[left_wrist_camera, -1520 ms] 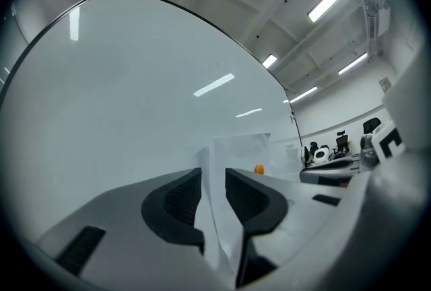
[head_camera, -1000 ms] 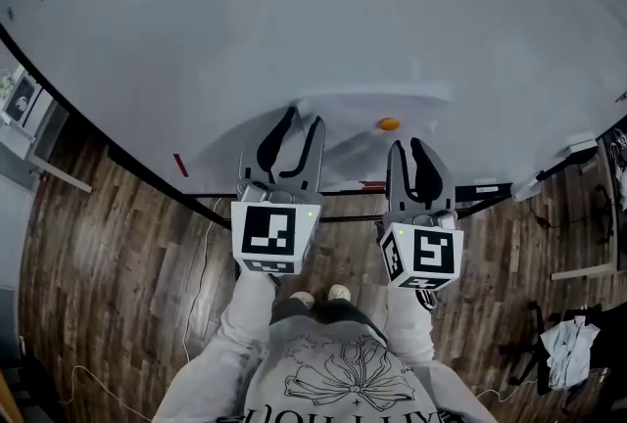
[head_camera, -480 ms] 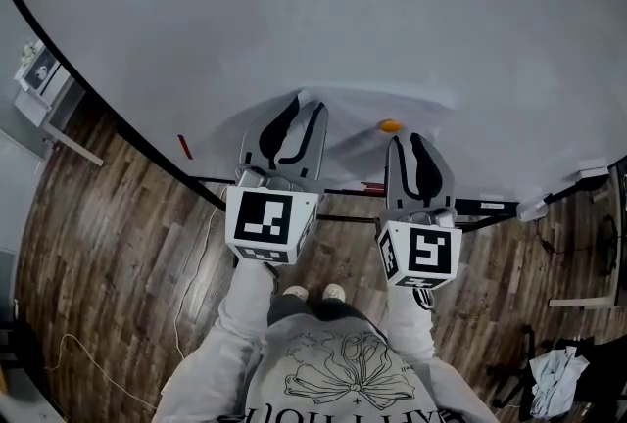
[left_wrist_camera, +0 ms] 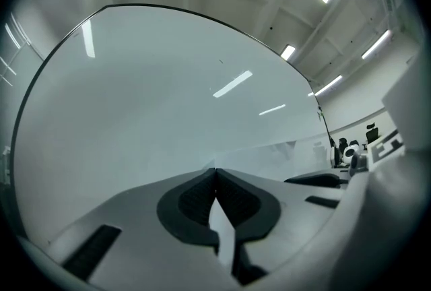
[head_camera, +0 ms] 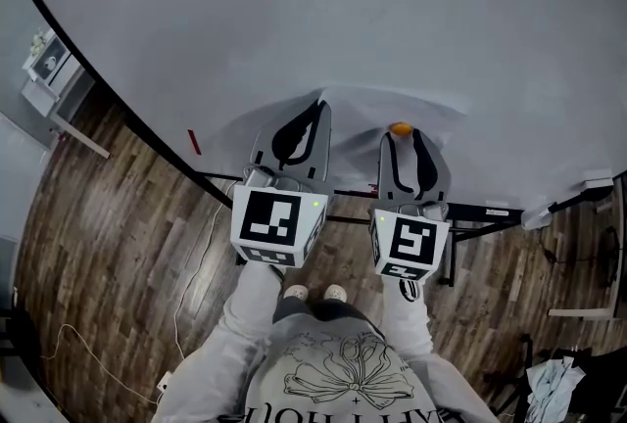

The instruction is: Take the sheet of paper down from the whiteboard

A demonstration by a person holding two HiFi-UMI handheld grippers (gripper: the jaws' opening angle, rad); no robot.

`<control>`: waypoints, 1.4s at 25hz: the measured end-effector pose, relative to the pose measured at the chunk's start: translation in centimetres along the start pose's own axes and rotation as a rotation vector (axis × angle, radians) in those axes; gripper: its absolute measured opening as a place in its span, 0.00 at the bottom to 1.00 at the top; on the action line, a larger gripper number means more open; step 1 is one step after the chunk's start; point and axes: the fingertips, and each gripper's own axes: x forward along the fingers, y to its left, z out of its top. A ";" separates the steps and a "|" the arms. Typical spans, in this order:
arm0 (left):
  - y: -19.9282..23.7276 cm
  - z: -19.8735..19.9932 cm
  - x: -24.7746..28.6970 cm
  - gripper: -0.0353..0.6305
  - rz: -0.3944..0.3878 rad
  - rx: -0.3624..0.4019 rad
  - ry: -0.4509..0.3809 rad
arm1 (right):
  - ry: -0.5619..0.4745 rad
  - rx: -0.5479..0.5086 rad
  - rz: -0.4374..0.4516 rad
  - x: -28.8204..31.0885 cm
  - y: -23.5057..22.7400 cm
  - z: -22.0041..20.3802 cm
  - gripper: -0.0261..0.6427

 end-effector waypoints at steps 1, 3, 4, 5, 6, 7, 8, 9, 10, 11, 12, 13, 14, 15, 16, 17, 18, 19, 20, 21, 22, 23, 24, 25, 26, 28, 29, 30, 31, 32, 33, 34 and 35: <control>-0.1 0.1 -0.1 0.06 -0.007 -0.002 -0.001 | 0.005 -0.010 -0.014 0.2 0.0 0.0 0.26; -0.2 0.2 -0.2 0.06 -0.015 0.000 -0.001 | 0.015 -0.018 -0.040 0.4 -0.1 0.0 0.26; -0.1 0.2 -0.2 0.06 -0.016 0.004 0.000 | 0.020 -0.013 -0.050 0.5 -0.2 -0.1 0.25; -0.1 0.3 -0.2 0.06 -0.017 0.006 0.002 | 0.024 -0.005 -0.059 0.5 -0.3 -0.2 0.24; 0.0 0.3 -0.3 0.06 -0.019 0.005 0.002 | 0.026 0.003 -0.065 0.5 -0.4 -0.2 0.23; 0.0 0.3 -0.3 0.06 -0.020 0.004 0.002 | 0.027 0.007 -0.071 0.5 -0.4 -0.2 0.22; 0.0 0.3 -0.3 0.06 -0.021 0.004 0.002 | 0.028 0.009 -0.075 0.5 -0.4 -0.2 0.22; 0.0 0.3 -0.3 0.06 -0.020 0.005 0.002 | 0.027 0.011 -0.077 0.5 -0.4 -0.2 0.22; 0.1 0.3 -0.3 0.06 -0.018 0.006 0.003 | 0.027 0.016 -0.077 0.5 -0.4 -0.2 0.22; 0.1 0.3 -0.3 0.06 -0.016 0.006 0.006 | 0.026 0.026 -0.074 0.5 -0.4 -0.2 0.22; 0.2 0.2 -0.3 0.06 -0.014 0.005 0.011 | 0.025 0.037 -0.069 0.4 -0.4 -0.2 0.22; 0.3 0.1 -0.3 0.06 -0.013 0.002 0.015 | 0.024 0.048 -0.067 0.4 -0.5 -0.2 0.22; 0.4 0.0 -0.3 0.06 -0.010 -0.003 0.017 | 0.022 0.055 -0.071 0.3 -0.7 -0.2 0.22; 0.5 0.0 -0.3 0.06 -0.004 -0.010 0.016 | 0.019 0.060 -0.080 0.2 -1.1 -0.1 0.22; 0.7 0.0 -0.4 0.06 0.005 -0.014 0.013 | 0.014 0.063 -0.090 0.0 -1.5 0.0 0.22; 1.0 0.0 -0.5 0.06 0.016 -0.016 0.012 | 0.007 0.066 -0.100 -0.2 -1.9 0.2 0.22; 1.3 0.1 -0.6 0.06 0.026 -0.017 0.011 | 0.000 0.070 -0.108 -0.5 -2.4 0.4 0.22; 1.7 0.1 -0.7 0.06 0.035 -0.017 0.010 | -0.005 0.073 -0.116 -0.8 -2.8 0.6 0.22; 2.1 0.2 -0.9 0.06 0.045 -0.019 0.008 | -0.007 0.074 -0.124 -1.1 -3.2 0.7 0.22; 2.5 0.2 -1.0 0.06 0.055 -0.021 0.006 | -0.008 0.074 -0.134 -1.3 -3.7 0.7 0.22; 2.9 0.3 -1.2 0.06 0.066 -0.023 0.005 | -0.007 0.074 -0.144 -1.5 -4.2 0.7 0.22; 3.3 0.4 -1.5 0.06 0.077 -0.023 0.004 | -0.005 0.076 -0.153 -1.7 -4.6 0.6 0.22; 3.7 0.4 -1.7 0.06 0.088 -0.022 0.003 | -0.004 0.079 -0.161 -1.8 -5.0 0.5 0.22; 4.1 0.5 -2.0 0.06 0.099 -0.020 0.003 | -0.002 0.083 -0.166 -1.8 -5.4 0.4 0.22; 4.5 0.5 -2.3 0.06 0.109 -0.019 0.003 | 0.000 0.086 -0.170 -1.8 -5.7 0.4 0.22; 5.3 0.6 -2.9 0.06 0.131 -0.016 0.004 | 0.004 0.089 -0.173 -1.7 -6.1 0.2 0.22; 5.7 0.7 -3.2 0.06 0.142 -0.014 0.004 | 0.006 0.090 -0.174 -1.6 -6.3 0.2 0.22; 6.0 0.7 -3.5 0.06 0.153 -0.011 0.006 | 0.008 0.092 -0.174 -1.5 -6.5 0.1 0.22; 6.4 0.7 -3.8 0.06 0.165 -0.007 0.009 | 0.008 0.095 -0.174 -1.4 -6.6 0.0 0.22; 6.8 0.6 -4.1 0.06 0.175 -0.004 0.011 | 0.007 0.098 -0.174 -1.4 -6.6 -0.1 0.22; 7.1 0.6 -4.4 0.06 0.184 -0.003 0.013 | 0.005 0.101 -0.174 -1.4 -6.7 -0.1 0.22; 7.5 0.7 -4.7 0.06 0.193 -0.003 0.012 | 0.004 0.104 -0.175 -1.4 -6.7 -0.2 0.22; 7.8 0.8 -5.0 0.06 0.200 -0.003 0.011 | 0.004 0.108 -0.175 -1.3 -6.7 -0.2 0.22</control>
